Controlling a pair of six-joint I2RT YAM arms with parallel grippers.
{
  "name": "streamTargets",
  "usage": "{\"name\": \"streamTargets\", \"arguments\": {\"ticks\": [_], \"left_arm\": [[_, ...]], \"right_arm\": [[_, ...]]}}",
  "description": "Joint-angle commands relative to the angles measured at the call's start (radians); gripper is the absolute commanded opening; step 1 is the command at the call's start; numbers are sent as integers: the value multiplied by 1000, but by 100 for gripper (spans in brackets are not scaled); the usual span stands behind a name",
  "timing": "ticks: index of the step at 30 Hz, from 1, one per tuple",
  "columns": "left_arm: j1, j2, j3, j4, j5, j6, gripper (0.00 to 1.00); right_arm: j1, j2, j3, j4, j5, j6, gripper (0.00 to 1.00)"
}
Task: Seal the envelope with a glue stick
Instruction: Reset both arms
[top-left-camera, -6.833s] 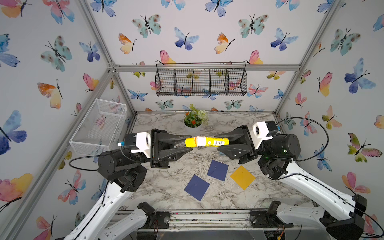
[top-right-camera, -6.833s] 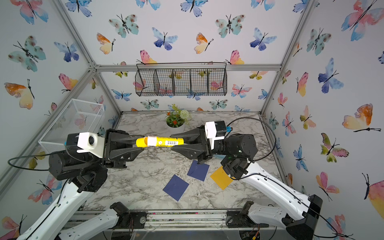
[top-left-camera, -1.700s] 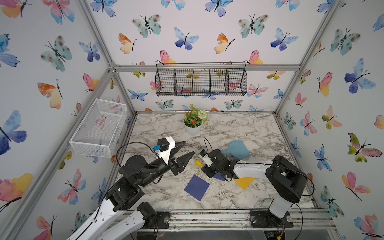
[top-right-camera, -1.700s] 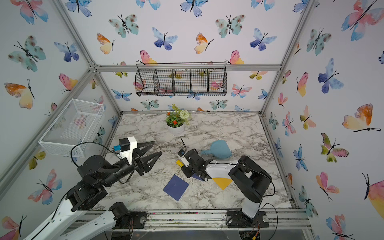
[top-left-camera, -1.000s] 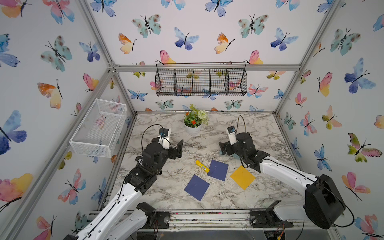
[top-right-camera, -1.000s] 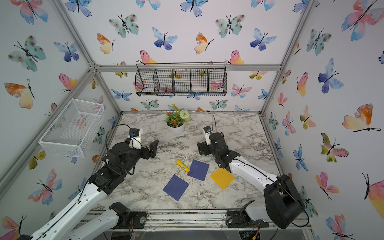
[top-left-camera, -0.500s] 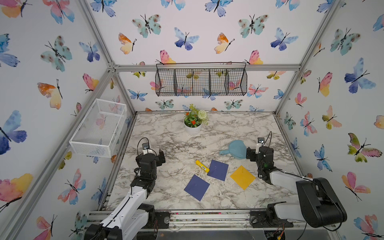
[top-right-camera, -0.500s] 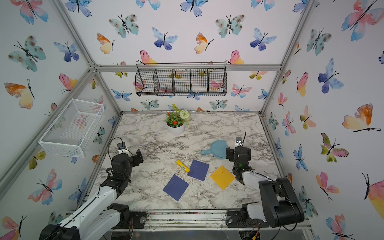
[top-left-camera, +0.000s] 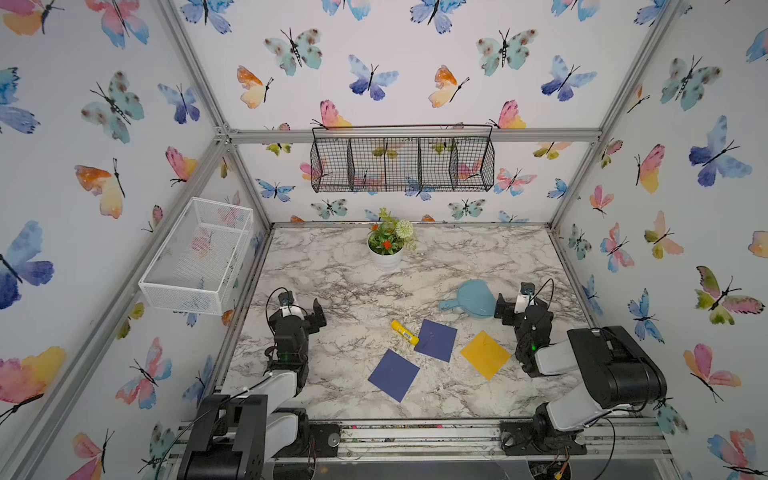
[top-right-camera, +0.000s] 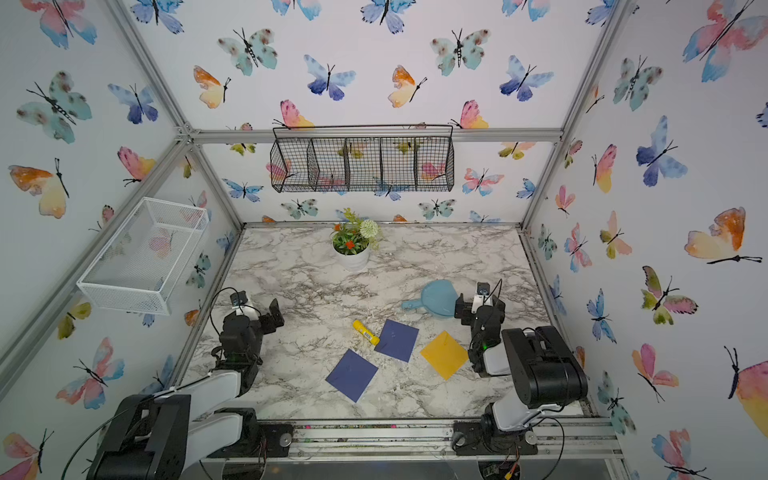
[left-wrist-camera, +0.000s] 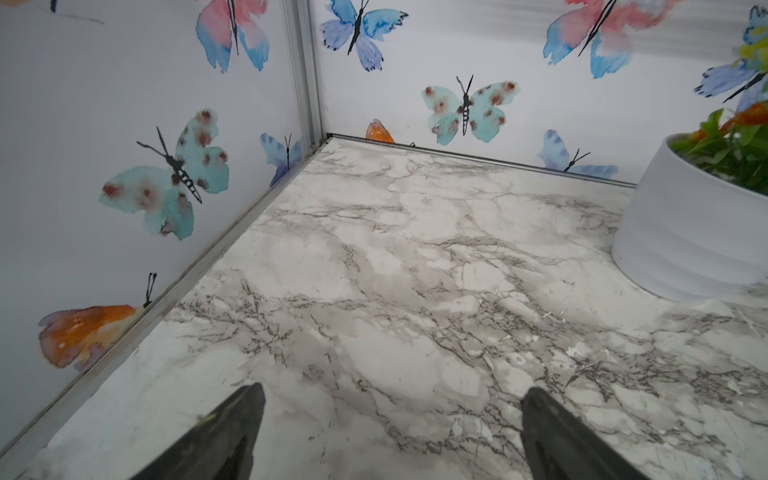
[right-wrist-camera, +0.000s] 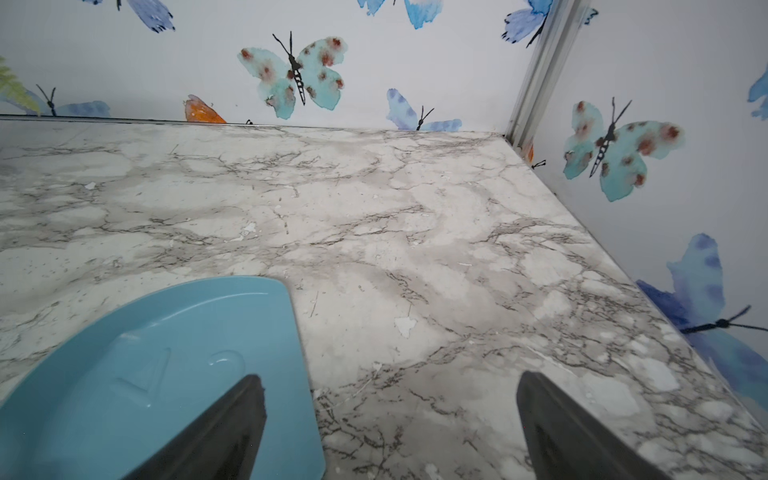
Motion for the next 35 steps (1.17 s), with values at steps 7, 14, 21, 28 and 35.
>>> {"name": "streamTargets", "arguments": {"ticks": [7,14,21,28,35], "left_arm": [[26,199,71,149,169,67,98],[10,225,22,265,182,99,98],[9,212,39,218,179,93,98],[7,213,39,221,174,93,98],[8,216,42,216,180,93,98]], "right_arm": [[-5,-6,4,67,-35,-9,99],[-5,-6,4,68,-35,-9,99],[-5,-6,3,67,-34,-10,99],[-5,-6,3,68,-35,-9,99],[-6,-6,4,66,-35,-9,99]]}}
